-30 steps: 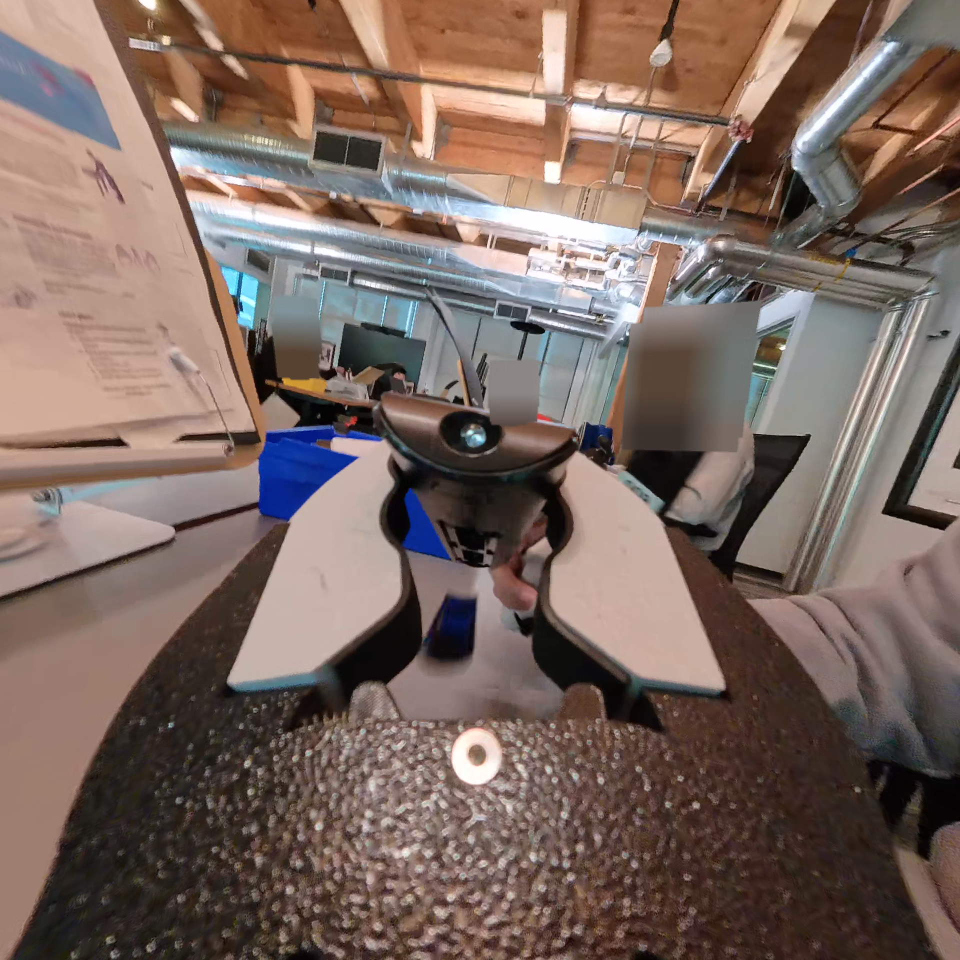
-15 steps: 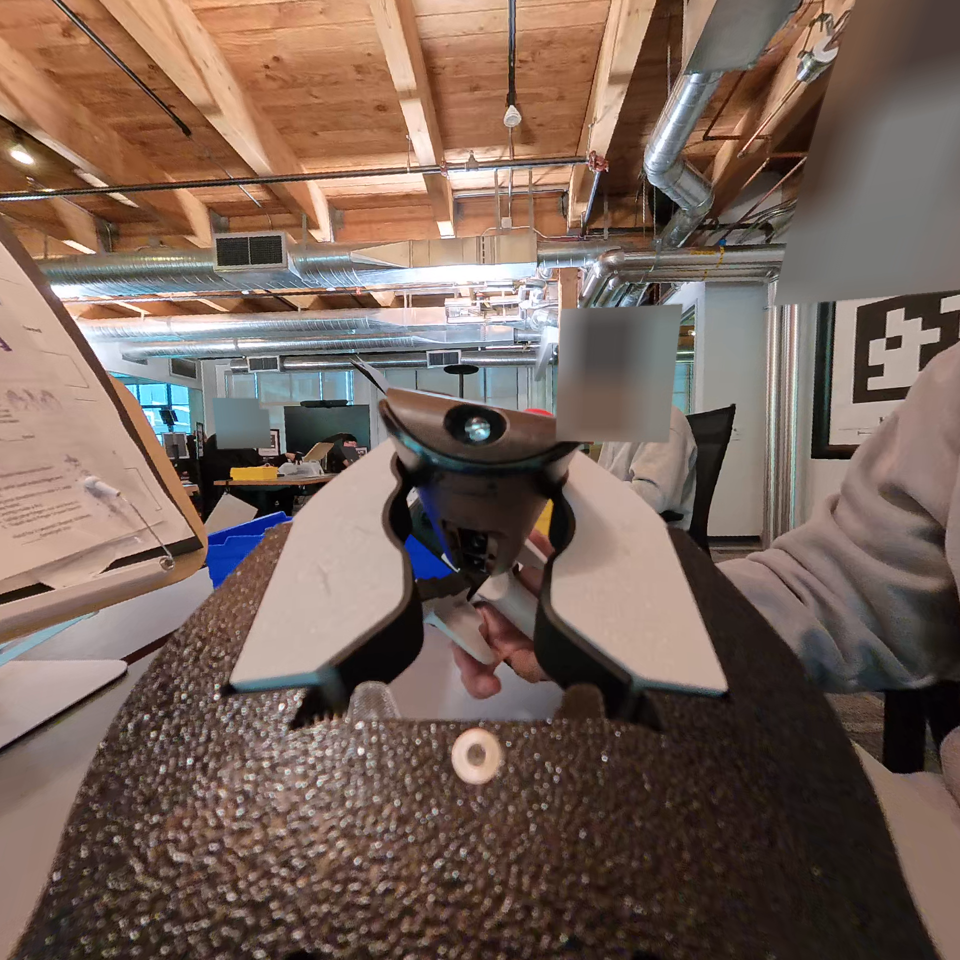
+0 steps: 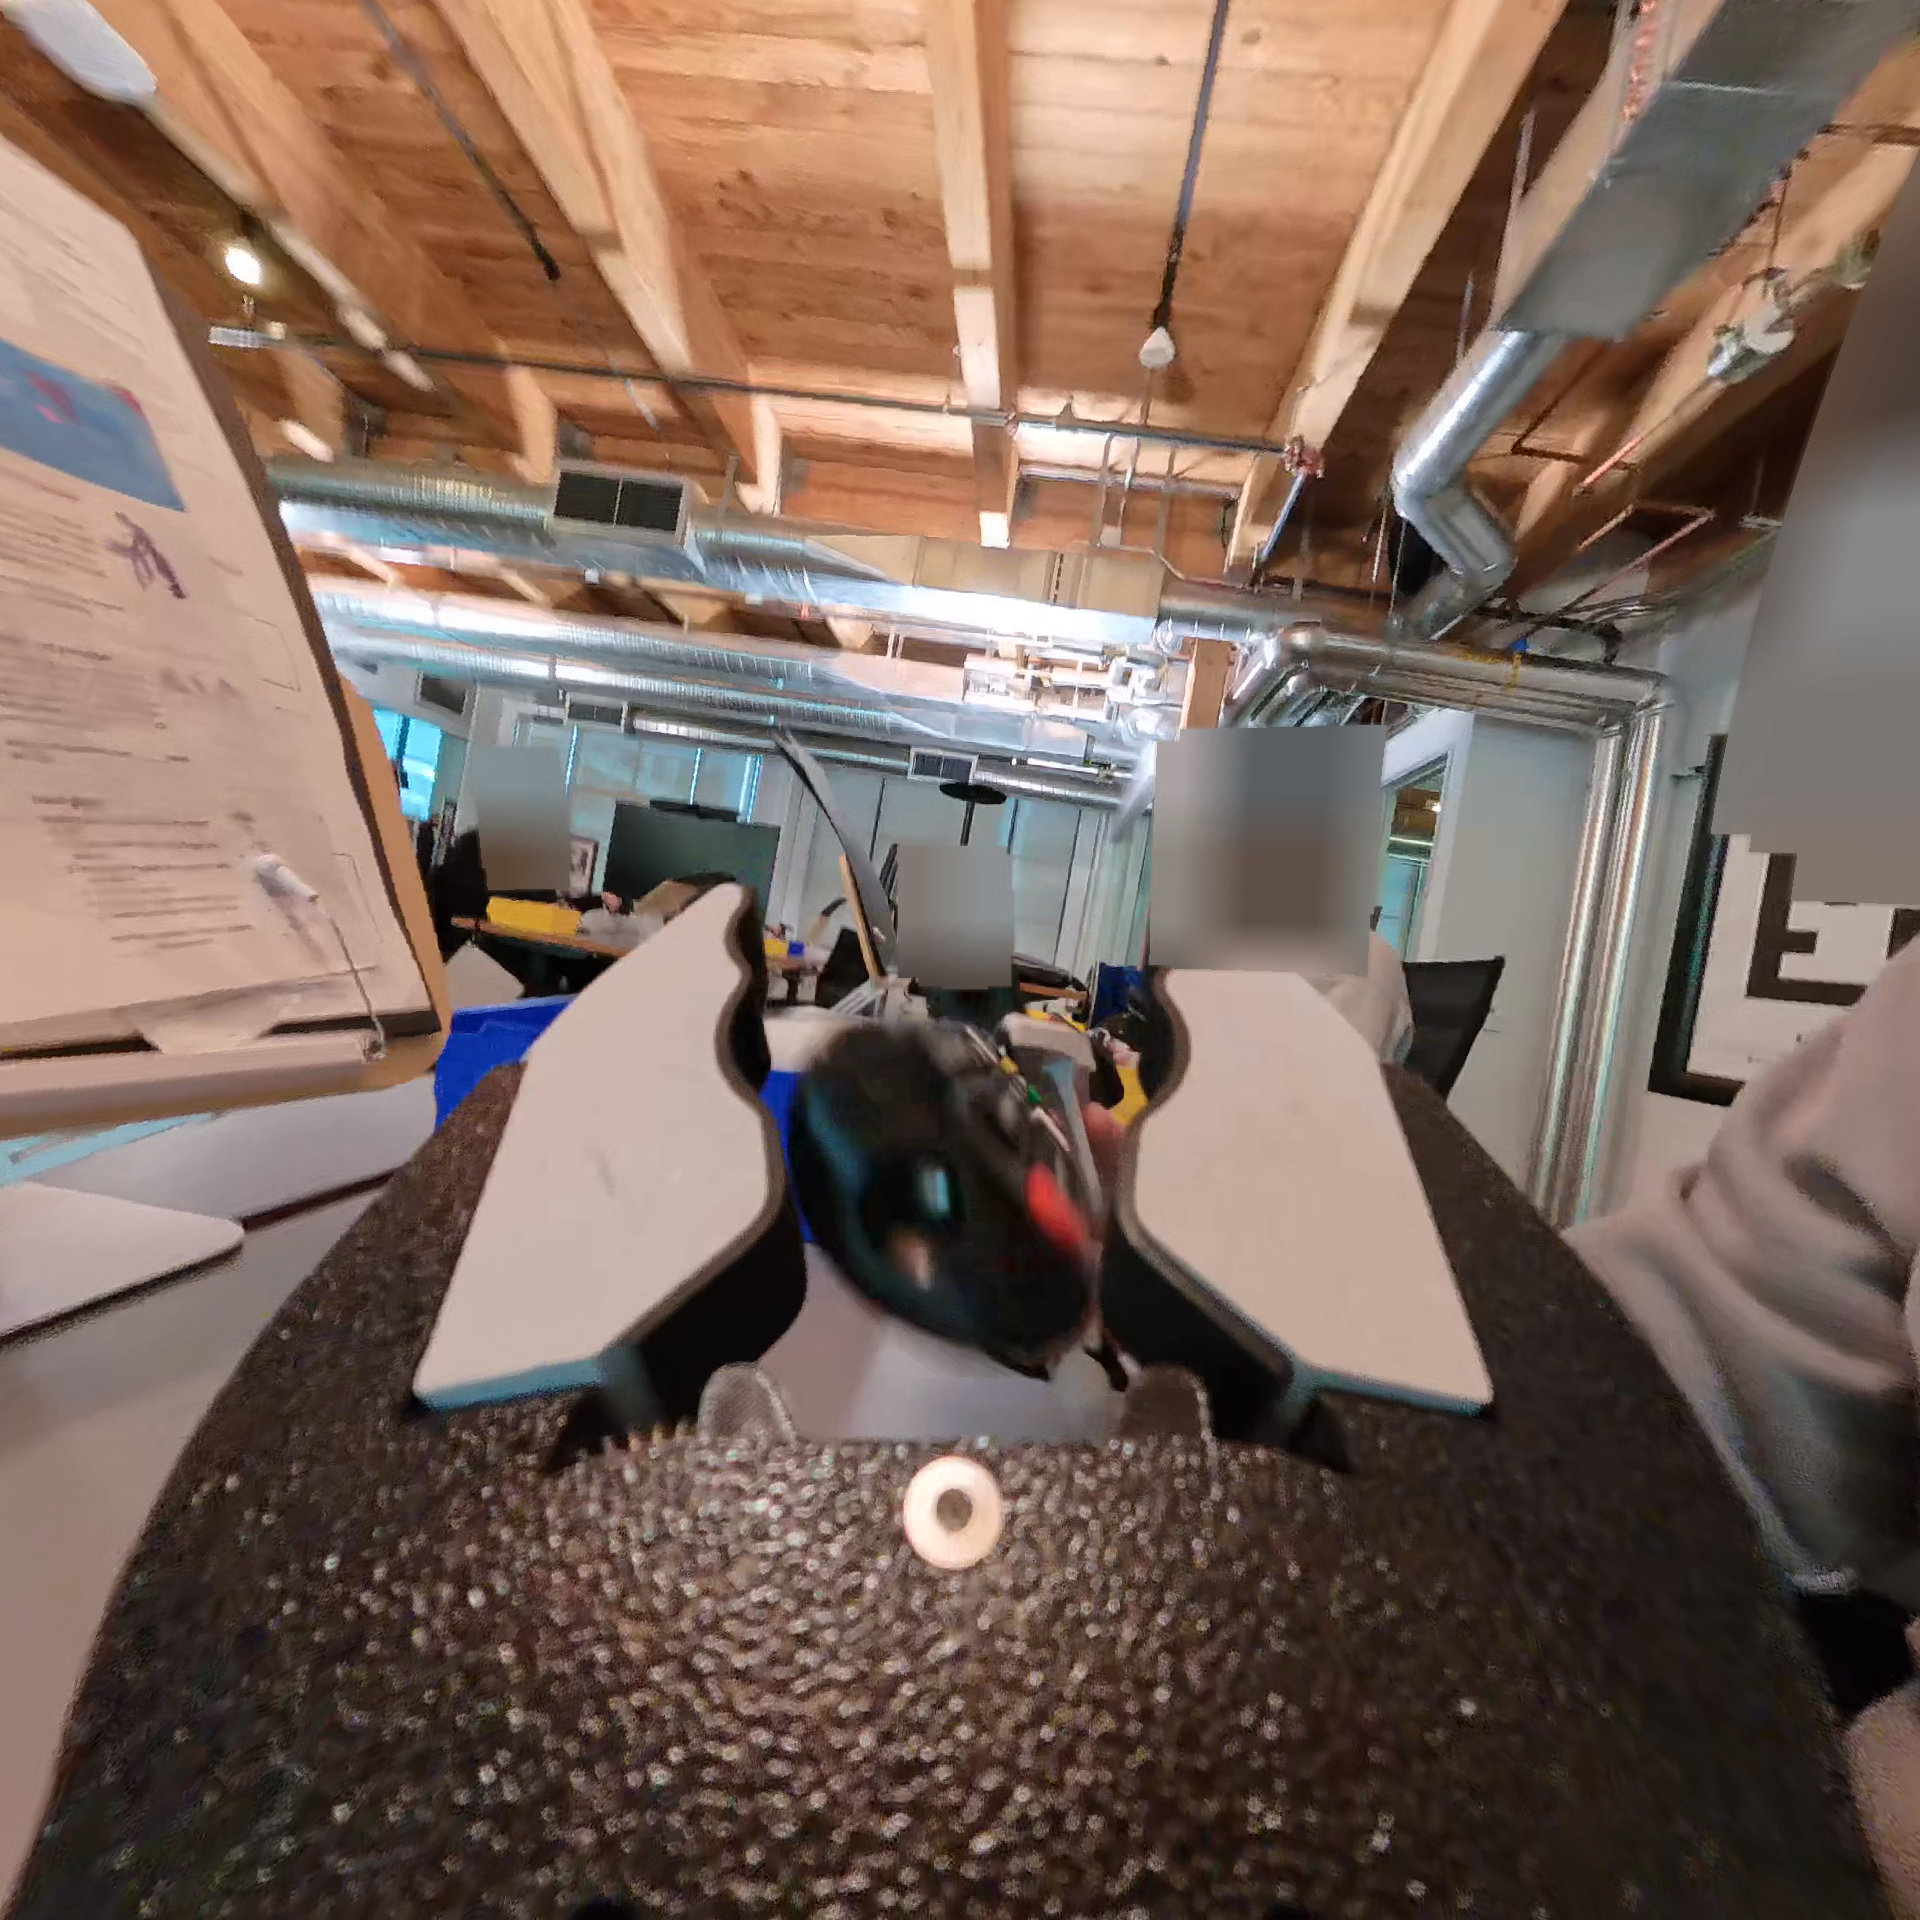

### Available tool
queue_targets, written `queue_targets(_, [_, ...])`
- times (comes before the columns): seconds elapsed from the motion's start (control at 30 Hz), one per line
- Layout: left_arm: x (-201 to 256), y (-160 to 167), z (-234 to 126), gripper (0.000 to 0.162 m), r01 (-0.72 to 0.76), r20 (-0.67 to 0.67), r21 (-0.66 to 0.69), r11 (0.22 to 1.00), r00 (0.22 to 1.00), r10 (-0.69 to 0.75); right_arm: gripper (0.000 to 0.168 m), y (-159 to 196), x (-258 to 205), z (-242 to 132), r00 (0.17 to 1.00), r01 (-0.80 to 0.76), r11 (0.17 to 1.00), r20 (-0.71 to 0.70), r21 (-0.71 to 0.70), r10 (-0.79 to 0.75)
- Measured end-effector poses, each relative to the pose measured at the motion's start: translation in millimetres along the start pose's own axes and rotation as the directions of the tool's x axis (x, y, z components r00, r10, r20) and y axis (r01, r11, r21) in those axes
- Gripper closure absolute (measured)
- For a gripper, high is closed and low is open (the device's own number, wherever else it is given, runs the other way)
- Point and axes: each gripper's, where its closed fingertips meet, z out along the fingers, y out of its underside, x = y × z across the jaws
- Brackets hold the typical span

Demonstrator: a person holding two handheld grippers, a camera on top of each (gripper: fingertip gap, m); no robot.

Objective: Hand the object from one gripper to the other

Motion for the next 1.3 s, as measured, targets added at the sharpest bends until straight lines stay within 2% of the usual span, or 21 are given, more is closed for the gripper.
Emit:
queue_targets(0.07, [-9.9,6.1,0.0,0.093,0.049,0.054,-0.059,0.997,0.997,-0.046,0.148,-11.8,-4.8,-5.5,0.972,0.23,0.973,-0.058,0.024,-0.228])
queue_targets(0.17, [-28.4,21.1,-0.1,0.088,0.134,0.163,-0.108,0.985,0.98,-0.116,0.149,-15.8,-18.0,-6.6,0.878,0.476,0.88,-0.072,0.012,-0.474])
queue_targets(0.2, [-27.5,22.7,0.2,0.097,0.165,0.144,-0.097,0.981,0.978,-0.15,0.149,-6.6,-22.1,-4.3,0.839,0.542,0.84,-0.032,-0.035,-0.543])
queue_targets(0.23, [-21.7,22.7,0.7,0.116,0.18,0.089,-0.087,0.98,0.981,-0.172,0.149,5.8,-18.0,-1.6,0.791,0.605,0.787,-0.024,-0.123,-0.612])
queue_targets(0.27, [-19.0,20.2,1.0,0.125,0.194,0.058,-0.062,0.979,0.98,-0.191,0.149,21.3,-10.9,0.9,0.739,0.655,0.721,-0.008,-0.227,-0.674])
queue_targets(0.3, [-20.9,17.6,0.5,0.127,0.208,0.065,-0.036,0.978,0.977,-0.205,0.149,34.2,-3.8,3.2,0.704,0.677,0.669,0.004,-0.307,-0.71])
queue_targets(0.37, [-23.0,13.9,-2.4,0.131,0.213,0.073,-0.015,0.977,0.975,-0.212,0.15,39.3,3.3,6.8,0.654,0.703,0.619,-0.024,-0.349,-0.756])
queue_targets(0.5, [-34.1,19.7,-8.1,0.128,0.157,0.163,-0.093,0.983,0.977,-0.14,0.149,9.1,-2.5,3.9,0.619,0.734,0.634,-0.146,-0.242,-0.772])
queue_targets(0.57, [-44.3,32.4,-9.1,0.119,0.161,0.253,-0.168,0.973,0.961,-0.115,0.15,-11.5,-6.5,-1.9,0.543,0.787,0.585,-0.232,-0.197,-0.807])
queue_targets(0.6, [-47.9,40.7,-8.2,0.113,0.206,0.287,-0.2,0.958,0.947,-0.144,0.15,-19.5,-9.1,-4.6,0.469,0.827,0.525,-0.267,-0.204,-0.842])
queue_targets(0.67, [-48.7,60.3,-4.2,0.096,0.376,0.328,-0.237,0.896,0.899,-0.29,0.15,-24.2,-20.6,-3.7,0.253,0.914,0.319,-0.263,-0.252,-0.931])
queue_targets(0.73, [-35.3,77.6,4.0,0.083,0.574,0.283,-0.256,0.778,0.814,-0.507,0.15,-16.2,-35.7,5.1,0.042,0.952,0.101,-0.203,-0.289,-0.978])
queue_targets(0.83, [-12.3,89.5,16.3,0.077,0.752,0.166,-0.267,0.603,0.652,-0.74,0.15,12.6,-52.2,25.5,-0.131,0.951,-0.102,-0.081,-0.292,-0.988])
queue_targets(0.9, [0.0,84.6,22.2,0.076,0.81,0.062,-0.259,0.526,0.558,-0.828,0.15,26.7,-60.9,36.2,-0.202,0.945,-0.182,-0.049,-0.271,-0.978])
queue_targets(1.0, [2.4,67.7,25.6,0.081,0.855,-0.064,-0.196,0.481,0.478,-0.876,0.15,37.2,-64.2,38.9,-0.248,0.935,-0.244,0.017,-0.256,-0.969])
queue_targets(1.07, [4.2,59.2,25.6,0.083,0.857,-0.117,-0.17,0.486,0.472,-0.874,0.15,43.6,-64.9,39.4,-0.197,0.95,-0.202,0.043,-0.236,-0.979])
queue_targets(1.1, [5.0,57.8,25.9,0.08,0.859,-0.128,-0.168,0.484,0.468,-0.874,0.15,46.3,-66.9,40.7,-0.199,0.953,-0.204,0.047,-0.223,-0.979])
queue_targets(1.13, [5.7,57.3,26.0,0.084,0.853,-0.137,-0.168,0.494,0.477,-0.868,0.15,49.3,-68.7,42.5,-0.196,0.955,-0.203,0.053,-0.214,-0.979])
queue_targets(1.17, [5.2,57.9,25.4,0.097,0.838,-0.136,-0.167,0.519,0.502,-0.854,0.15,51.5,-70.6,44.4,-0.194,0.958,-0.201,0.053,-0.207,-0.98])
queue_targets(1.23, [3.4,53.3,22.0,0.102,0.799,-0.151,-0.142,0.584,0.566,-0.81,0.15,54.6,-67.5,44.8,-0.2,0.953,-0.209,0.064,-0.219,-0.978])
queue_targets(1.3, [-0.5,47.3,18.0,0.103,0.716,-0.134,-0.109,0.689,0.676,-0.724,0.151,52.1,-61.9,41.4,-0.179,0.954,-0.184,0.043,-0.236,-0.983])
